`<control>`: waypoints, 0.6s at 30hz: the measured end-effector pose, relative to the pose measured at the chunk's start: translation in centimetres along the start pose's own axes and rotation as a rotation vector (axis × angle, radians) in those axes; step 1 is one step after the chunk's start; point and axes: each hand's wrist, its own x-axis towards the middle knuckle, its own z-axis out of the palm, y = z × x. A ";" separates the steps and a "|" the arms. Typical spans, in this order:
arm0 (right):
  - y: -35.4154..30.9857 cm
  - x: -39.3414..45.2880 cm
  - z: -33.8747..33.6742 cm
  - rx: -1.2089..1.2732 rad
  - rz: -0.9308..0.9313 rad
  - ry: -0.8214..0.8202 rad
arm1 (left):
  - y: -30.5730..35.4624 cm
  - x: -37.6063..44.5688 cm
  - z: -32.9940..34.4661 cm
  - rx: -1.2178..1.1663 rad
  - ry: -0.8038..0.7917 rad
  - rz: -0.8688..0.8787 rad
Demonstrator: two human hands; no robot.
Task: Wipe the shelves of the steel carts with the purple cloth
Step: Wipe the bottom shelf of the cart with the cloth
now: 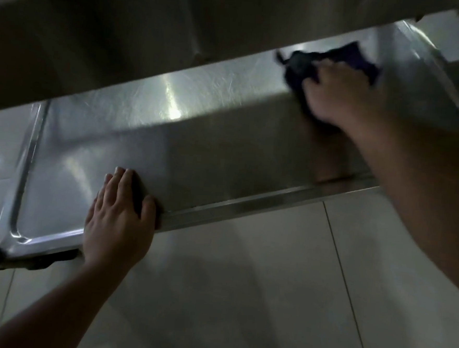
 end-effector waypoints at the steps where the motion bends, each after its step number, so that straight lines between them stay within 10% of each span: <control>1: -2.7 -1.7 0.9 -0.008 -0.126 -0.040 | -0.1 0.0 0.0 -0.002 -0.001 0.000; 8: -2.8 -14.5 3.0 0.009 -0.665 -0.261 | -0.3 0.0 0.1 -0.015 0.028 -0.008; 18: 16.6 -8.9 0.0 0.051 0.482 0.080 | -0.3 0.0 0.1 -0.030 0.030 -0.012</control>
